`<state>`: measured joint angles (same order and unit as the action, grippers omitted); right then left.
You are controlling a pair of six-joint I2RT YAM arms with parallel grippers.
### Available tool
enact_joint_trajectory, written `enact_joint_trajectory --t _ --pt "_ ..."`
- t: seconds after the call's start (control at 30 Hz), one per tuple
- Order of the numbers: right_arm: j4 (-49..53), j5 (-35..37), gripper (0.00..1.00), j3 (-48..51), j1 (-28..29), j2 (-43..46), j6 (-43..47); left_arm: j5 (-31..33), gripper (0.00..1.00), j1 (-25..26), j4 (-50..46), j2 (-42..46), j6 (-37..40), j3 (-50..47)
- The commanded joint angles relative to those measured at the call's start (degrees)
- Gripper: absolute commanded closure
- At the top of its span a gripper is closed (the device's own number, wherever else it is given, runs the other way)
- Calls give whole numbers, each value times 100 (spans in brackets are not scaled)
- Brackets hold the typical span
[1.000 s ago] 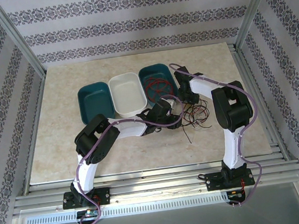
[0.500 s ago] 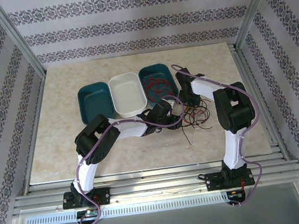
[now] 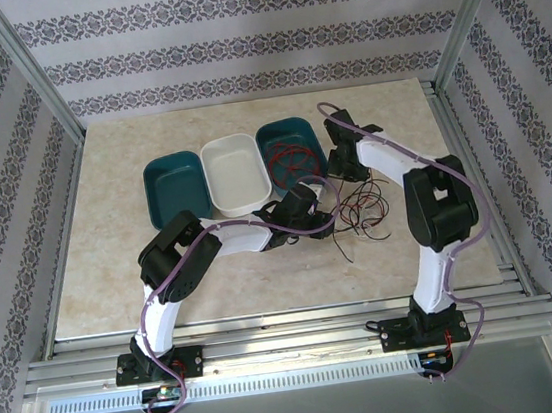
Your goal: Untangle the cables
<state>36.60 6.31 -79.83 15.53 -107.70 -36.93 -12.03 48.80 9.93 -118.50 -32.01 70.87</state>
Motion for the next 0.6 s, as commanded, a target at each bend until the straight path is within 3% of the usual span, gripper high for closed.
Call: enact_joint_trajectory --t 0.0,0.27,0.57 --pt "-95 4 100 175 17 749 89 -63 68 77 176 -147 11 59" --pt "72 272 100 319 119 2090 331 -38 82 77 204 -182 -33 58" --pt "438 698 100 56 108 2980 751 -16 95 77 181 -174 -76 18"
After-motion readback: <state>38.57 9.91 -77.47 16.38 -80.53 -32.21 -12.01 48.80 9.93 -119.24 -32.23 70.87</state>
